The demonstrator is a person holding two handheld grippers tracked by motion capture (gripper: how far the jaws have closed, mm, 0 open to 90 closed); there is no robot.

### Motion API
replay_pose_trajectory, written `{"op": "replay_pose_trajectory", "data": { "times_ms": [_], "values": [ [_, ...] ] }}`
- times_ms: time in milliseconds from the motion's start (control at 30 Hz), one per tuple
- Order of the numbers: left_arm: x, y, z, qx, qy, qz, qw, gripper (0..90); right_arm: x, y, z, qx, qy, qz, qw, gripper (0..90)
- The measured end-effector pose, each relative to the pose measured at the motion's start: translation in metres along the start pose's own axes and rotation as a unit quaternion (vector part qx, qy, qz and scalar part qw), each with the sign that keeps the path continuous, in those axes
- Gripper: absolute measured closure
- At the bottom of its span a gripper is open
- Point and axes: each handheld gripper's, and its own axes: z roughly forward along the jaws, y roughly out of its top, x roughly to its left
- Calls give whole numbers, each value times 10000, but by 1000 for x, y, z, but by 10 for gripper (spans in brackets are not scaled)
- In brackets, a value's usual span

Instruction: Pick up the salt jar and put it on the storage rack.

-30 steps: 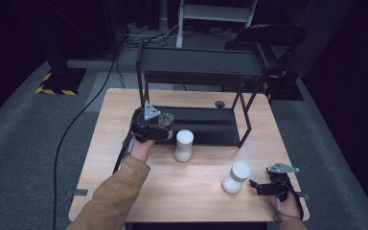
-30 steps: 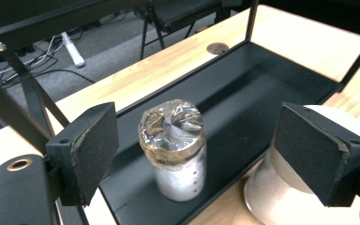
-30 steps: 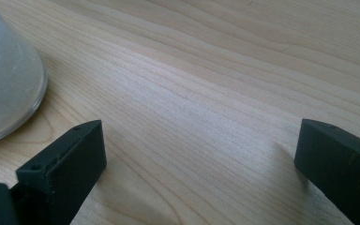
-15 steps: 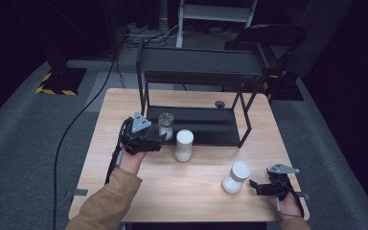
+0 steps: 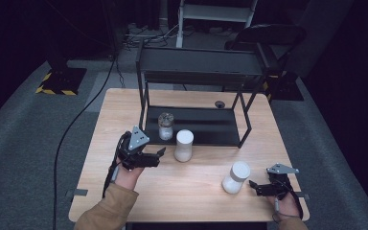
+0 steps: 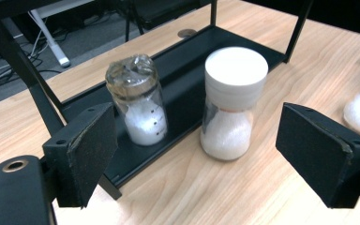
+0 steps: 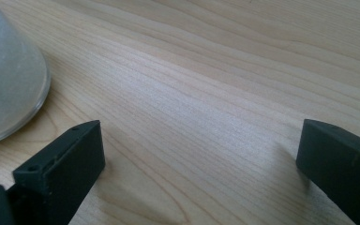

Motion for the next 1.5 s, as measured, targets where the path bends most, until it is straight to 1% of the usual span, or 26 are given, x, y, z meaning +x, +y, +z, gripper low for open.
{"op": "replay_pose_trajectory", "data": {
  "times_ms": [33, 167, 233, 333, 667, 833, 1033, 1167, 1300, 1400, 1500],
  "values": [
    [-1, -1, 0, 32, 13, 32, 10000, 125, 0, 0, 0, 0, 3, -5, 10000, 10],
    [-6, -8, 3, 150, 84, 56, 9998, 126, 0, 0, 0, -2, 20, -24, 10000, 10],
    [-7, -12, 5, 192, 93, 27, 9998, 126, 0, 0, 0, -1, 21, -22, 10000, 10],
    [-10, -18, 6, 279, 125, 76, 9995, 126, 0, 0, 0, -1, 21, -22, 10000, 10],
    [-11, -38, 14, 503, 84, -87, 9987, 127, 0, 0, 0, 0, 19, -21, 10000, 10],
    [-15, -43, 19, 639, 88, -17, 9979, 128, 0, 0, 0, 0, 19, -22, 10000, 10],
    [-15, -48, 27, 808, 73, -47, 9967, 128, 0, 0, 0, -1, 19, -20, 10000, 11],
    [-15, -52, 33, 967, 59, -67, 9953, 127, 0, 0, 0, -1, 19, -22, 10000, 10],
    [-11, -55, 36, 1035, 2, -156, 9945, 125, 0, 0, 0, -2, 19, -18, 10000, 10],
    [-9, -58, 38, 1086, -3, -215, 9939, 125, 0, 0, 0, -1, 19, -21, 10000, 11],
    [-10, -58, 43, 1230, -25, -199, 9922, 120, 0, 0, 0, -1, 19, -22, 10000, 11]
  ]
}}
